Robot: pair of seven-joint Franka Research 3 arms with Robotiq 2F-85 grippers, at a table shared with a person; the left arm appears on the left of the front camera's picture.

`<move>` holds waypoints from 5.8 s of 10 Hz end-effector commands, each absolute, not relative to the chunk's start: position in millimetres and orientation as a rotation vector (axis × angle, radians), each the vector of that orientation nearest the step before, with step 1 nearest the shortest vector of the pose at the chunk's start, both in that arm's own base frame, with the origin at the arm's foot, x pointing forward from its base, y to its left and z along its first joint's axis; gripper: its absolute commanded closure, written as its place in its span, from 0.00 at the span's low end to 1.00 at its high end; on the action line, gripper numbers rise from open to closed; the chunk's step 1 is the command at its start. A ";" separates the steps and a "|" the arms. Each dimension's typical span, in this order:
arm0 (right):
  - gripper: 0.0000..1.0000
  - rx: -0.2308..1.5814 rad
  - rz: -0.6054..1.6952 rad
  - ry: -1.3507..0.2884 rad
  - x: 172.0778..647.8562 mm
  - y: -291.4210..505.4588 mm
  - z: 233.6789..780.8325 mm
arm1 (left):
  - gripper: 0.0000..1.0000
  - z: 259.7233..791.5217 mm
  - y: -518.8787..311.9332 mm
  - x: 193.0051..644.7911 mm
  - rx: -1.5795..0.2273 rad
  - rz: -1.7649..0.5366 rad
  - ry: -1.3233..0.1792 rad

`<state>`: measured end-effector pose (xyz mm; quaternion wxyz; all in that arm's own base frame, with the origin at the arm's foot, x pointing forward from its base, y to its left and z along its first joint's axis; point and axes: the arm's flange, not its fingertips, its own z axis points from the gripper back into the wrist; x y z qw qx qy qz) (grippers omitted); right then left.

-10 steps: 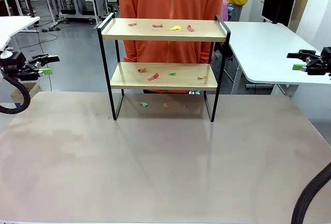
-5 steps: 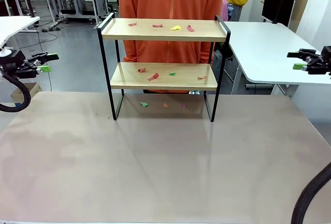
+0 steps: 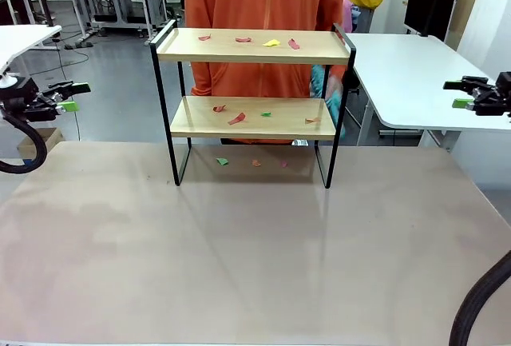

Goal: Clean the shelf.
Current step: Pick up the Duster handed by the human.

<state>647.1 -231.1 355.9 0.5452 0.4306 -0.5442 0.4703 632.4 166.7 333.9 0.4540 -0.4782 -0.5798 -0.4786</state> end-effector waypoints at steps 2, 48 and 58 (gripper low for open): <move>0.00 1.010 1.116 -1.301 648.5 -230.9 357.8 | 0.00 334.1 166.7 632.2 -1.169 -1.194 -1.439; 0.00 0.147 0.307 -0.470 433.2 51.5 637.7 | 0.00 334.1 166.7 632.2 -1.169 -1.194 -1.439; 0.00 0.013 0.182 -0.607 413.9 107.3 599.6 | 0.00 334.1 166.7 632.2 -1.169 -1.194 -1.439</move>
